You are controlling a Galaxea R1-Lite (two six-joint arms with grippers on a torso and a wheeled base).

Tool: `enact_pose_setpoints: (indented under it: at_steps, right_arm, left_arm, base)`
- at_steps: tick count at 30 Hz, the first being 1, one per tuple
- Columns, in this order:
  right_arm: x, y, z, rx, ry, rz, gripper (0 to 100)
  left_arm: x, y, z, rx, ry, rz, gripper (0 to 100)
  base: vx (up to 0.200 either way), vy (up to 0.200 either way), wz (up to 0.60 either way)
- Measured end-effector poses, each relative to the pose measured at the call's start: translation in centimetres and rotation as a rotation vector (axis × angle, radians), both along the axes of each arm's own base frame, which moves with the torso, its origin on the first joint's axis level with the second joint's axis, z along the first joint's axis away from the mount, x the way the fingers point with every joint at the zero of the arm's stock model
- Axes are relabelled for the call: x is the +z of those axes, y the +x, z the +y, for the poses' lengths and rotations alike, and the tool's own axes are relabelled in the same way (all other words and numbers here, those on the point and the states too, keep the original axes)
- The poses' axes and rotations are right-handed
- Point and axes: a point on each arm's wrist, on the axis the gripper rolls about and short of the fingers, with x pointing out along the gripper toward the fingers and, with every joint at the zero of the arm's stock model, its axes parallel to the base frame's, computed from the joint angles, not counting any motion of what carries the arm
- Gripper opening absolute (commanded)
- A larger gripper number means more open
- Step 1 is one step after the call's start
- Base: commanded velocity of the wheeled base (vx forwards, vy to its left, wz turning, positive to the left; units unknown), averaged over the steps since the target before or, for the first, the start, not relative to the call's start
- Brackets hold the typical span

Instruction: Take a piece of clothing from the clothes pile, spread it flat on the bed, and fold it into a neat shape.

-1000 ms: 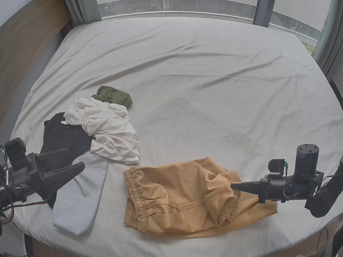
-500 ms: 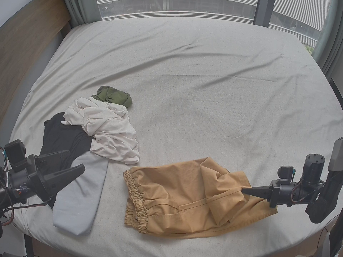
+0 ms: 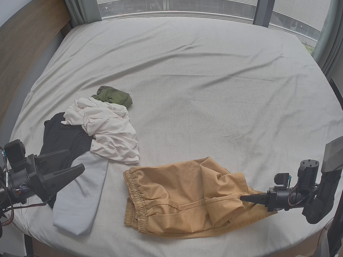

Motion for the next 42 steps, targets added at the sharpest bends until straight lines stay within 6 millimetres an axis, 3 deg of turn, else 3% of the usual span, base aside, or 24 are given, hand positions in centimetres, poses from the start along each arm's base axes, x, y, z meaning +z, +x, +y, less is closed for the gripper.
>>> enact_pose_setpoints:
  at_steps: [21, 35, 42]
  right_arm:
    - [1.4, -0.2, 3.0, 0.106, 0.024, -0.049, 100]
    - [1.5, -2.1, 7.8, 0.249, 0.005, -0.066, 100]
    - [0.8, -1.2, 10.1, 0.298, 0.009, -0.084, 100]
  left_arm:
    - [0.2, 0.1, -0.1, -0.006, -0.002, -0.005, 100]
    - [0.3, 0.2, -0.1, -0.007, -0.002, -0.010, 100]
    - [0.5, 0.3, -0.1, -0.008, -0.002, -0.015, 100]
  base:
    - [0.000, 0.000, 0.00]
    - [0.000, 0.000, 0.00]
    - [0.000, 0.000, 0.00]
